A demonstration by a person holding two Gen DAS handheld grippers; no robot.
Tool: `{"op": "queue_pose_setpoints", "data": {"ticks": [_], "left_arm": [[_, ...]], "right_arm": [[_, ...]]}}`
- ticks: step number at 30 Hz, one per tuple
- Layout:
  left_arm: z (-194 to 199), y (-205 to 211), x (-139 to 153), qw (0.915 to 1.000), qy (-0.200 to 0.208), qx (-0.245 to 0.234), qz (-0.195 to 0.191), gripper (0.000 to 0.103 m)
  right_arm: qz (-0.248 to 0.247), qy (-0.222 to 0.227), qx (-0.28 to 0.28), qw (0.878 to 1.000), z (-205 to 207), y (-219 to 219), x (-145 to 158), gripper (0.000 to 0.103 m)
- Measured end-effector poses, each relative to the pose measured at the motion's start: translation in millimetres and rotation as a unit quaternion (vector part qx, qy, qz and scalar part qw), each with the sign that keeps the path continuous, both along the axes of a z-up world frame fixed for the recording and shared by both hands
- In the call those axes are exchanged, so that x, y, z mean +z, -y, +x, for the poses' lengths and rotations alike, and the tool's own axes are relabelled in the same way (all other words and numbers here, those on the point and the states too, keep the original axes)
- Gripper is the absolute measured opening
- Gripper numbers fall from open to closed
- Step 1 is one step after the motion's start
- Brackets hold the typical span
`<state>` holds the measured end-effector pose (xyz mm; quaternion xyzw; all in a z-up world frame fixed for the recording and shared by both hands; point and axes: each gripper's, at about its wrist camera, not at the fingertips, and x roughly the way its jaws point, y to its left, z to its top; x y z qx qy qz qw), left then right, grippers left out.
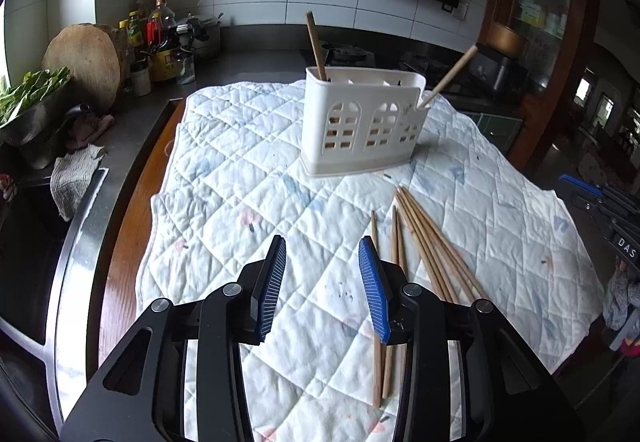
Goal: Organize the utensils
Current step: 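Return the left tool to grasp a chopstick while the right tool grasps another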
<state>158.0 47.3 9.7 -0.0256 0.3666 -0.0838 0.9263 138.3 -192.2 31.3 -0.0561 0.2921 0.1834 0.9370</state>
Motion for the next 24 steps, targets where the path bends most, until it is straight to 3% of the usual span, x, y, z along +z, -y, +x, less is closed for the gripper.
{"op": "queue_pose_setpoints", "data": {"ticks": [3, 12, 24], "left_arm": [[-16.3, 6.7, -20.2, 0.9999, -0.006, -0.005, -0.009, 0.038], [-37.7, 28.3, -80.8, 0.9977, -0.058, -0.026, -0.026, 0.016], [-35.4, 36.8, -101.9, 0.9967, -0.078, -0.021, -0.011, 0.013]], "right_arm": [[-0.001, -0.018, -0.006, 1.0, -8.2, 0.7, -23.4, 0.014], [-0.005, -0.075, -0.015, 0.997, -15.7, -4.5, -78.8, 0.014], [-0.015, -0.125, -0.013, 0.992, -11.7, -7.6, -116.2, 0.014]]}}
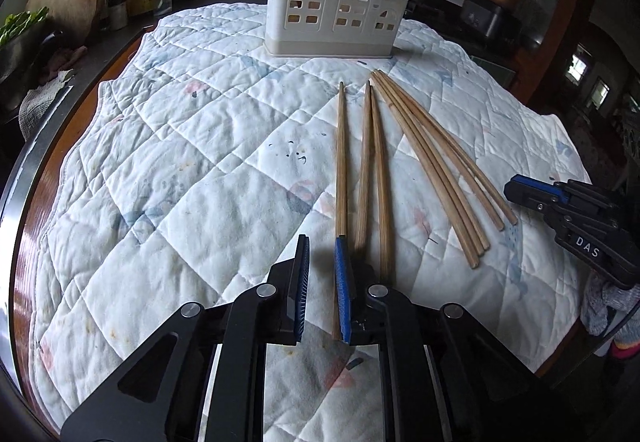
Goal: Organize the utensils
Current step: 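Return the left tool to grasp a chopstick while the right tool grasps another, then carry the left tool's chopstick over the holder while the right tool carries its chopstick there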
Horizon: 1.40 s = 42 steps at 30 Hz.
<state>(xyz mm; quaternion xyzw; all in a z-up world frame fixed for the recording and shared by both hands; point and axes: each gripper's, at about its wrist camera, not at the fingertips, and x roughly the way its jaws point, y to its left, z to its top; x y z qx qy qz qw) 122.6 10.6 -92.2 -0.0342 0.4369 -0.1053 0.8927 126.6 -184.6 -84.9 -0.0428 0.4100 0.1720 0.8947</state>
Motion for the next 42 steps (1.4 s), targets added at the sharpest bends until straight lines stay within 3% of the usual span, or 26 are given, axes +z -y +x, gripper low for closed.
{"op": "queue_pose_setpoints", "data": {"ticks": [16, 30, 33, 37, 42], "left_arm": [[-8.9, 5.7, -2.7, 0.9999, -0.005, -0.01, -0.003, 0.012], [-8.1, 22.1, -9.8, 0.9989, 0.003, -0.005, 0.046, 0.012], [-7.8, 23.4, -8.7, 0.9987, 0.007, -0.001, 0.051, 0.007], [-9.6, 21.2, -1.6, 0.9992, 0.013, 0.001, 0.036, 0.006], [-14.5, 14.7, 16.5, 0.9988, 0.037, 0.003, 0.033, 0.006]], "right_arm": [[-0.013, -0.019, 0.007, 1.0, 5.9, -9.6, -13.1, 0.014], [-0.022, -0.017, 0.006, 1.0, 5.1, -11.9, -15.4, 0.015], [-0.026, -0.014, 0.004, 1.0, 4.7, -12.2, -15.8, 0.011], [-0.02, -0.012, -0.003, 1.0, 4.8, -8.3, -11.8, 0.008], [-0.015, 0.026, -0.007, 1.0, -4.6, -1.3, 15.1, 0.007]]}}
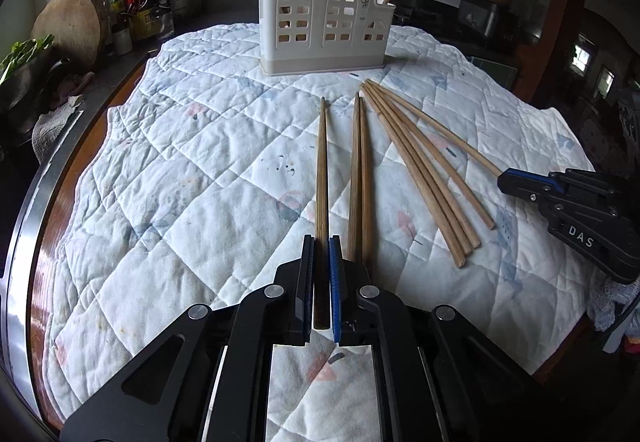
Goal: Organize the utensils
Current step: 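Carry the left tool's chopstick over the holder while the right tool carries its chopstick there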
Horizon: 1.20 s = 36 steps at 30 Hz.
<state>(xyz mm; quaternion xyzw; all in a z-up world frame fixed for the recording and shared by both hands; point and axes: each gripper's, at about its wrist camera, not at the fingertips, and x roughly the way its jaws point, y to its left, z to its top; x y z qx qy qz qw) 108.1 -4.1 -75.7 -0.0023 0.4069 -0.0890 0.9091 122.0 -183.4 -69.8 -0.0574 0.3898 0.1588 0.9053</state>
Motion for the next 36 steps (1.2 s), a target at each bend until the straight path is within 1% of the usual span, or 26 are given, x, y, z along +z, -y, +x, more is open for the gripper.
{"op": "queue_pose_setpoints", "data": {"ticks": [5, 7, 11, 15, 21, 26, 29, 33, 36], "left_arm": [[-0.5, -7.2, 25.1, 0.9994, 0.032, 0.002, -0.01, 0.006], [2.2, -10.5, 34.4, 0.9989, 0.042, 0.003, -0.02, 0.006], [9.4, -15.3, 54.5, 0.9973, 0.064, 0.002, -0.037, 0.006], [19.2, -14.5, 73.6, 0.996, 0.082, -0.007, -0.036, 0.006], [45.8, -19.4, 98.3, 0.9948, 0.089, -0.013, -0.046, 0.006], [67.3, -20.5, 126.1, 0.9936, 0.101, -0.022, -0.046, 0.006], [77.6, -21.0, 143.3, 0.9923, 0.108, -0.03, -0.053, 0.006], [87.1, -23.5, 171.1, 0.9892, 0.131, -0.034, -0.057, 0.006], [90.5, -27.1, 195.3, 0.9852, 0.156, -0.032, -0.063, 0.006]], "right_arm": [[0.011, 0.048, 0.005, 0.999, -2.8, 3.7, 40.9, 0.007], [0.021, 0.058, 0.01, 0.998, 1.2, 3.8, 55.2, 0.007], [0.025, 0.079, 0.019, 0.996, 12.5, 0.6, 81.8, 0.007], [0.028, 0.092, 0.031, 0.995, 28.2, -2.4, 106.8, 0.007], [0.024, 0.105, 0.041, 0.993, 56.2, -5.2, 144.9, 0.007], [0.018, 0.119, 0.041, 0.992, 79.4, -3.3, 179.8, 0.007], [0.015, 0.127, 0.042, 0.991, 89.3, -3.3, 202.0, 0.007], [0.012, 0.135, 0.04, 0.99, 100.9, -1.2, 229.0, 0.007], [0.008, 0.143, 0.037, 0.989, 106.1, -0.5, 243.2, 0.007]]}}
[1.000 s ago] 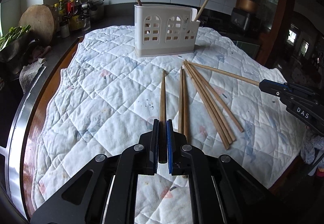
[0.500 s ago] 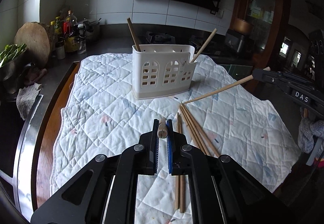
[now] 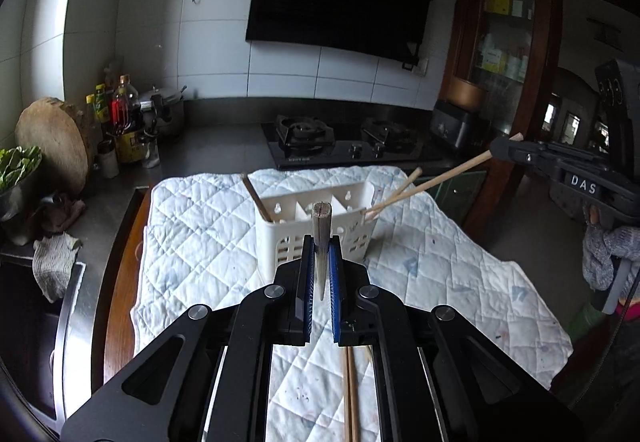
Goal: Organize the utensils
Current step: 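Carry the left tool's chopstick over the holder while the right tool carries its chopstick there, then drop the left tool's chopstick into the holder and open while the right tool releases its chopstick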
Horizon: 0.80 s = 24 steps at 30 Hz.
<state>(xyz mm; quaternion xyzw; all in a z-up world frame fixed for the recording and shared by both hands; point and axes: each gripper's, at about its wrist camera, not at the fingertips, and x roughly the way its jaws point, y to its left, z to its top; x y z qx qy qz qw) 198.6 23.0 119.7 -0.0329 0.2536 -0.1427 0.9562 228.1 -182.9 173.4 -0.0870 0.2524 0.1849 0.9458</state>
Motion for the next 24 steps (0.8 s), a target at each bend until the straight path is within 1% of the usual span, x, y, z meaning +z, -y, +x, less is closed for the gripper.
{"op": "queue_pose_setpoints", "data": {"ticks": [5, 8, 10, 13, 19, 24], "left_arm": [[11.2, -8.8, 36.1, 0.999, 0.038, 0.017, -0.018, 0.006], [20.5, -12.0, 48.1, 0.9977, 0.054, 0.033, -0.023, 0.006], [26.7, -12.0, 51.7, 0.9972, 0.058, 0.04, -0.025, 0.006], [41.1, -13.0, 49.8, 0.9975, 0.047, 0.046, -0.024, 0.006], [76.5, -16.4, 40.3, 0.9982, 0.011, 0.058, -0.015, 0.006], [107.6, -15.1, 31.4, 0.9984, -0.027, 0.05, -0.009, 0.006]], "right_arm": [[-0.015, -0.006, -0.008, 1.0, 13.7, -5.1, 5.2, 0.007], [-0.017, -0.009, -0.01, 1.0, 22.7, -8.6, 3.4, 0.007], [-0.017, -0.014, -0.009, 1.0, 28.9, -11.4, 0.6, 0.007], [-0.028, -0.026, -0.01, 0.999, 41.3, -17.2, -5.5, 0.007], [-0.056, -0.052, -0.014, 0.997, 66.5, -29.4, -13.1, 0.007], [-0.075, -0.077, -0.023, 0.994, 87.2, -38.2, -19.0, 0.007]]}}
